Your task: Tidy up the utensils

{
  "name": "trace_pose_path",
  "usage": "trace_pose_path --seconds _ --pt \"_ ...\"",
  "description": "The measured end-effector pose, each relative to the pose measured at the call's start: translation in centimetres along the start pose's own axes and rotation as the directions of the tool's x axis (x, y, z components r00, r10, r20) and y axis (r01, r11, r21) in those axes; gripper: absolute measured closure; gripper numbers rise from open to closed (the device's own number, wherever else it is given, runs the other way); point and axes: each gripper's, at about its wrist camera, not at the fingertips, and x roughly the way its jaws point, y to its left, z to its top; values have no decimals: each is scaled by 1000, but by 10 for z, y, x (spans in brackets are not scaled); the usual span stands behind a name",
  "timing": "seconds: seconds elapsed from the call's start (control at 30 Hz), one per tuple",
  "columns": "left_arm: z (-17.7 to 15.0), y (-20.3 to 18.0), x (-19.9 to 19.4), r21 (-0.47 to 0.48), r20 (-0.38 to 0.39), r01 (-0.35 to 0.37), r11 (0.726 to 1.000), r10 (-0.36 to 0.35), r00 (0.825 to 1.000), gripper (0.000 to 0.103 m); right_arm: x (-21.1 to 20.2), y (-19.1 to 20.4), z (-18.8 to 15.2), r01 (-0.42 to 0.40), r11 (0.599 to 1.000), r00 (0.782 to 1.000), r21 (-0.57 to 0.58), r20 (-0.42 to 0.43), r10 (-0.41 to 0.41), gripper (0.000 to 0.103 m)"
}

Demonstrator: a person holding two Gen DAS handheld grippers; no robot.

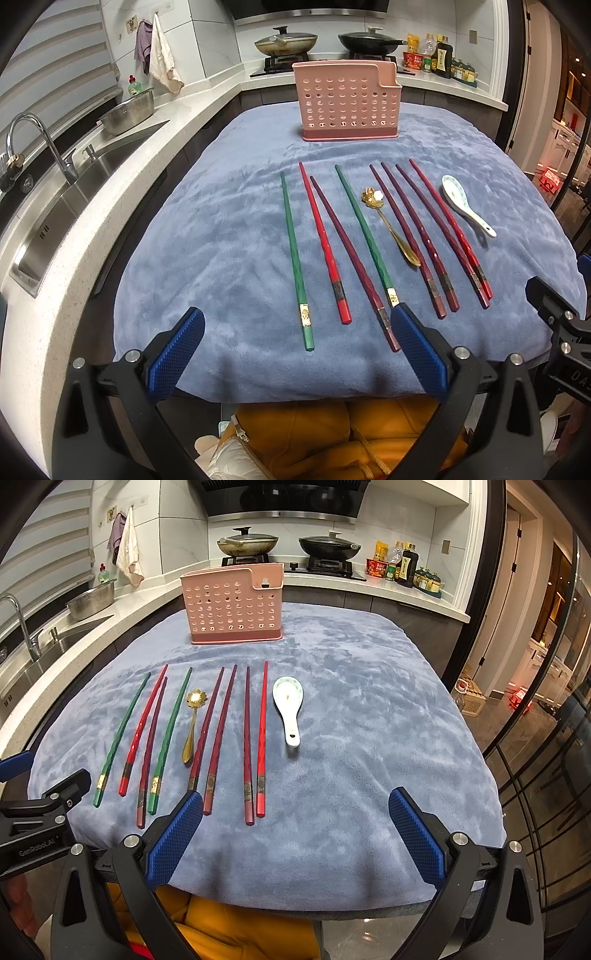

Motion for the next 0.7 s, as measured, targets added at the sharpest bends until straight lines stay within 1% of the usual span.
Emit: trace_pose_path --seconds 0.7 --pt "-1 1 1 -1 -2 2 1000 -2 1000 7 2 0 -2 -3 1000 1000 2 -8 3 7"
